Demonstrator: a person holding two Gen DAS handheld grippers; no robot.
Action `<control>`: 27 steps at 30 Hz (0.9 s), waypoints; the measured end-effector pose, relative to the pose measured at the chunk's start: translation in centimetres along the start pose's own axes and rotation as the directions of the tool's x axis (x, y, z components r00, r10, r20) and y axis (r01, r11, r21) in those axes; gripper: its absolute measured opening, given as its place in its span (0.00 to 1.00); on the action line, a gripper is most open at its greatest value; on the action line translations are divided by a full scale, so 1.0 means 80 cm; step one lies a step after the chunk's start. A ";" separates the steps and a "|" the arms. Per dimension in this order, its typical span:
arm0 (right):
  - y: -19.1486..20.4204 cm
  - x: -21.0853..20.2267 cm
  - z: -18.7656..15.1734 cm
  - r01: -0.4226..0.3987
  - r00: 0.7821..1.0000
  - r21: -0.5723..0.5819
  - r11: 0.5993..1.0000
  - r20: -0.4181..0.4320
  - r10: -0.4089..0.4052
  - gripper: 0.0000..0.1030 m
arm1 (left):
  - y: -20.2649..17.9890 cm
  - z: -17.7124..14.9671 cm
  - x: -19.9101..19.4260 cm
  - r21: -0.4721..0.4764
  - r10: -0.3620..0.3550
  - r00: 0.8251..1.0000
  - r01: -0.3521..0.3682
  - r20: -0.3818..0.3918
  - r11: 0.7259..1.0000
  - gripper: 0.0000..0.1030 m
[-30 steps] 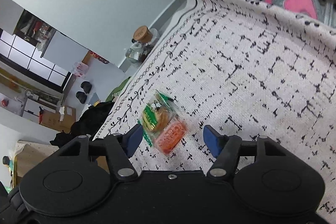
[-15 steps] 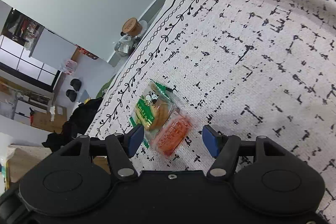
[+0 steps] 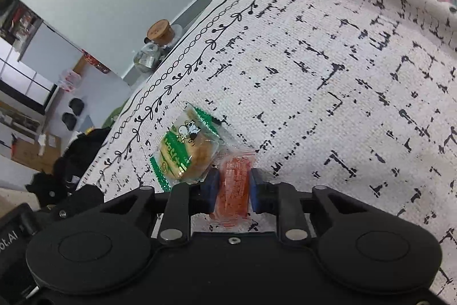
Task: Organize snacks
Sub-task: 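Grasp the orange stick packet with the right tool while the left tool grasps the green-wrapped bun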
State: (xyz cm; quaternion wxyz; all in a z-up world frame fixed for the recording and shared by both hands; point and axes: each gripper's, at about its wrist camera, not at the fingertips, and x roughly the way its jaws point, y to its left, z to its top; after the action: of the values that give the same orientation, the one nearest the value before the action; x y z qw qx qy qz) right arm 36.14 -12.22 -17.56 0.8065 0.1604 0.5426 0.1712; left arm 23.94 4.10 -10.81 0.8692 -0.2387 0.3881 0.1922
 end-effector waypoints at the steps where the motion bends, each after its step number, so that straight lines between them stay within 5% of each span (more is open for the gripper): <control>1: -0.003 -0.001 0.001 -0.003 1.000 0.013 1.000 -0.004 0.003 0.20 | -0.001 0.000 -0.001 0.003 0.002 1.000 -0.002 0.001 1.000 0.49; 22: -0.056 -0.055 0.021 -0.072 0.996 0.207 0.976 0.075 0.058 0.19 | -0.046 0.010 0.018 0.086 -0.027 0.999 0.029 -0.016 0.996 0.54; 27: -0.061 -0.057 0.027 -0.073 0.995 0.224 0.972 0.085 0.055 0.19 | -0.057 0.007 0.038 0.105 -0.033 0.999 0.037 -0.039 0.994 0.72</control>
State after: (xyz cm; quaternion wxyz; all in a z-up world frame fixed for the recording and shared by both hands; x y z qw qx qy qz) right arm 37.03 -18.77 -15.24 0.7977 0.2753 0.5212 0.1275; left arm 28.51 1.11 -11.57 0.8764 -0.2029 0.4097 0.1516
